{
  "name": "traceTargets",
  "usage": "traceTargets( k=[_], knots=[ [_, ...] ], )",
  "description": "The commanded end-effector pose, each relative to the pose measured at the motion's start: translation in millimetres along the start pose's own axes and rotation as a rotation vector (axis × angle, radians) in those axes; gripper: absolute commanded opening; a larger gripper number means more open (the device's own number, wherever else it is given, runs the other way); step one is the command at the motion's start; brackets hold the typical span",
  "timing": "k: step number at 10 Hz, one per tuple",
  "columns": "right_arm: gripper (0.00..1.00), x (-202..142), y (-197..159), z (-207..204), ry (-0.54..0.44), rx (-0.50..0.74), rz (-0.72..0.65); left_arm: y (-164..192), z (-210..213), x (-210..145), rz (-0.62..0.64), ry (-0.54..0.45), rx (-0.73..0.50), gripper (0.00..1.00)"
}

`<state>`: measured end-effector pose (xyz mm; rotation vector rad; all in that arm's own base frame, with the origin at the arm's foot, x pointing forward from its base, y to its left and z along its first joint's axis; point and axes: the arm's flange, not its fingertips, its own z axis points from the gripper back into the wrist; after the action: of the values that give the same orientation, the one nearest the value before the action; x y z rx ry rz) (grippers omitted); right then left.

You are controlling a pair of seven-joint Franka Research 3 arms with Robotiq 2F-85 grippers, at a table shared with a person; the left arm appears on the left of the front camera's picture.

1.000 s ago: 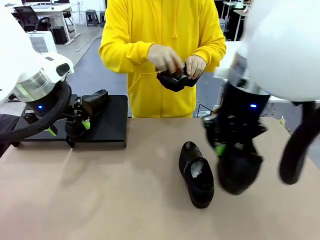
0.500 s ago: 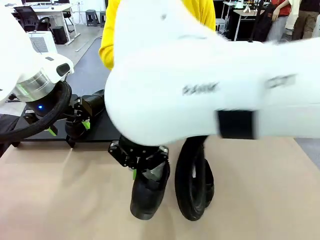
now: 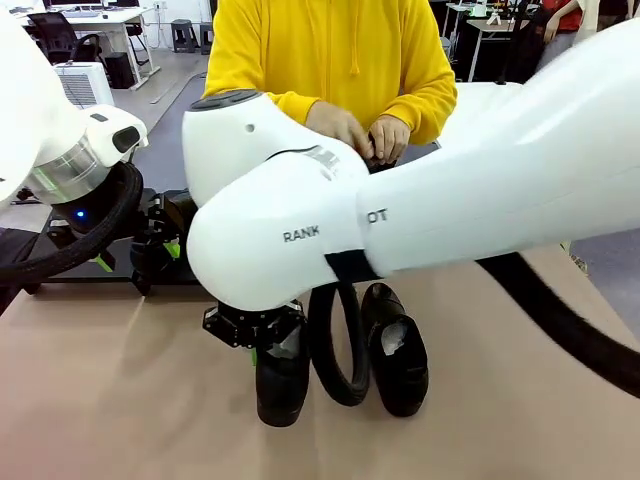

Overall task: Organize the shoes by placing them on the stand.
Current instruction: Pick up one Shoe and place it in the middle of the table.

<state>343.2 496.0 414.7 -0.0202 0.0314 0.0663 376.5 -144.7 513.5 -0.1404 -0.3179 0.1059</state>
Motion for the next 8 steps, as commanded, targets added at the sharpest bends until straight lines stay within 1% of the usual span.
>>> traceTargets(
  k=[1,3,4,6,8],
  knots=[
    [0.0,9.7,4.4,4.5,-0.037,-0.023,0.099,0.7,0.1,-0.4,0.005,0.008,-0.017,1.0],
    [0.02,13.9,-1.3,-12.7,-0.004,-0.024,0.091,0.7,0.1,-0.4,0.005,0.008,-0.017,1.0],
    [0.13,17.5,-5.3,-20.6,0.029,-0.014,0.064,0.7,0.1,-0.4,0.005,0.008,-0.017,1.0],
    [0.48,23.3,-8.6,-30.8,0.096,0.032,0.021,0.7,0.1,-0.4,0.005,0.008,-0.017,1.0],
    [0.84,26.3,-8.5,-35.9,0.116,0.03,0.027,0.7,0.1,-0.4,0.005,0.008,-0.017,1.0]
  ],
)
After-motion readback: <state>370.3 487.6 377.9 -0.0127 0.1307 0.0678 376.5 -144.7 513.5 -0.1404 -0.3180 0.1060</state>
